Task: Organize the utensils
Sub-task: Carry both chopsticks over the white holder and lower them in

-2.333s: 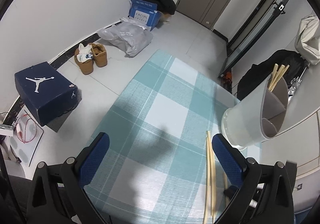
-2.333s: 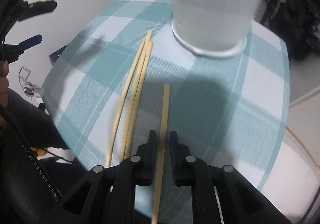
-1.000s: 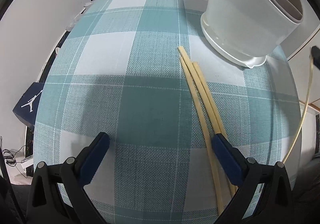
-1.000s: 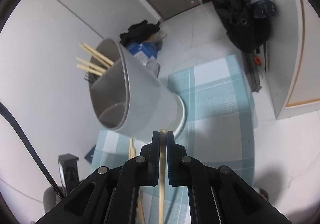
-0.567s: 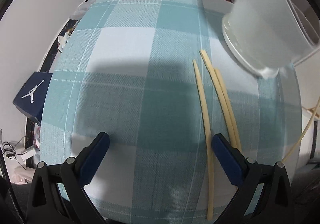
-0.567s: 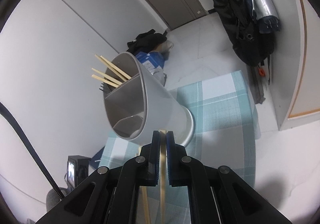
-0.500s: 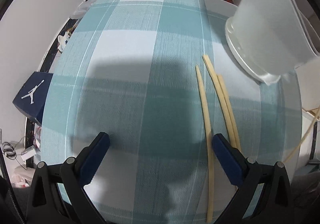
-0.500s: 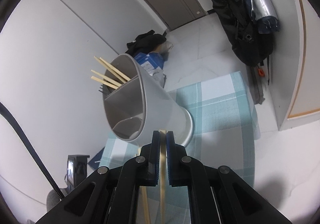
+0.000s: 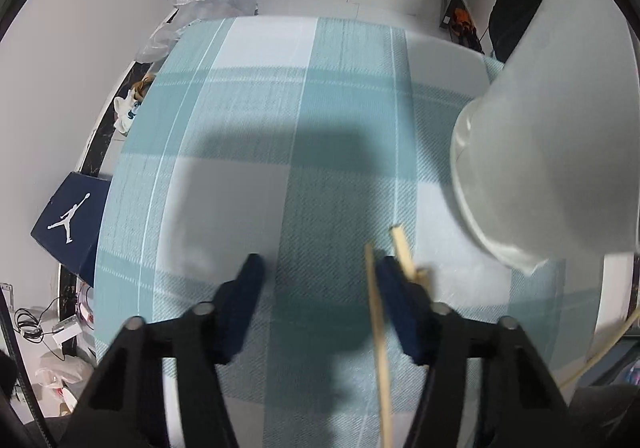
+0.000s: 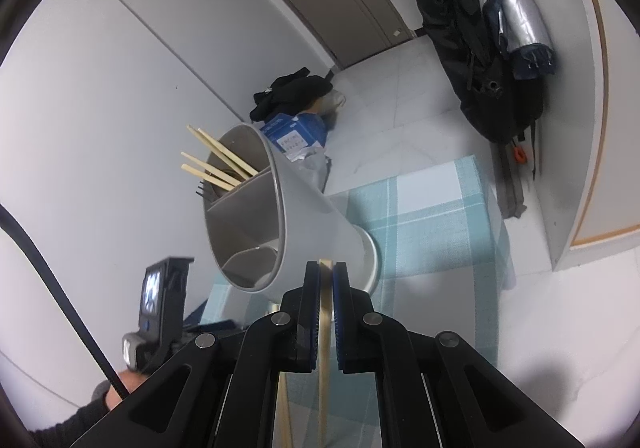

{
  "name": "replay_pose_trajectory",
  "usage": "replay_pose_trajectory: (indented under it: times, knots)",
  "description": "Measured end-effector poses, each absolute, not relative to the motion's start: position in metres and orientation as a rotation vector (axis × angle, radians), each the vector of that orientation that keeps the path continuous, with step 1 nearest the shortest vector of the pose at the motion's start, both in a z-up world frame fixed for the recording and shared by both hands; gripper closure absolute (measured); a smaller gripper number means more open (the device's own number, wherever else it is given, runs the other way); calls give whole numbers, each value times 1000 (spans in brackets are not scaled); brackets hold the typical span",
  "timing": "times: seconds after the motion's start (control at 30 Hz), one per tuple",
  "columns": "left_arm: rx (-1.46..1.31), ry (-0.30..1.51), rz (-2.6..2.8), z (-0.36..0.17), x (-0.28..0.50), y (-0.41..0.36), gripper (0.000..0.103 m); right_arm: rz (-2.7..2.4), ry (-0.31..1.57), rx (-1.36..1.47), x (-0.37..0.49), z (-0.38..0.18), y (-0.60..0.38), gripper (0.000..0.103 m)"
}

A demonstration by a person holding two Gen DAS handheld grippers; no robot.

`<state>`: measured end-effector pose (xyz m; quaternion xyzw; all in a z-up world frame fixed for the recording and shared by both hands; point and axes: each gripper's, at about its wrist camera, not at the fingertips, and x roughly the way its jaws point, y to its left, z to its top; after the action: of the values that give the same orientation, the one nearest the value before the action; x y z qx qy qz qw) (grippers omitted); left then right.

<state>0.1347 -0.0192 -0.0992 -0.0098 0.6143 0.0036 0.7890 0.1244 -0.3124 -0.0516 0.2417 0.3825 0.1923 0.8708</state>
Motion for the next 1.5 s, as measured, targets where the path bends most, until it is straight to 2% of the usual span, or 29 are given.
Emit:
replay_pose_trajectory:
  times: [0.03,0.1,0.13,0.17,0.2,0.4,0.8,1.1,1.5]
  knots:
    - [-25,1320,4,-99,135,-22,67,404,797,505,124,-51,-312,97]
    - [-22,1322,-7,-99,136,-27,85,402,792,506,124,-49,-313,97]
    - [-16,1327,-16,-98,137,-31,90,404,790,509,123,-49,-314,97]
    - [-17,1334,-24,-98,138,-32,99,405,790,512,123,-49,-314,97]
    - [-31,1342,-25,-100,143,-30,102,408,790,517,124,-48,-314,97]
    - [-120,1301,-4,-90,148,-21,102,421,766,485,121,-42,-305,98]
    - [-237,1044,-106,-21,106,-11,103,428,684,397,94,-26,-289,98]
    - [-165,862,-203,12,70,-20,103,438,586,200,64,-10,-253,98]
    - [-141,789,-232,27,36,-11,103,403,523,132,37,0,-232,98]
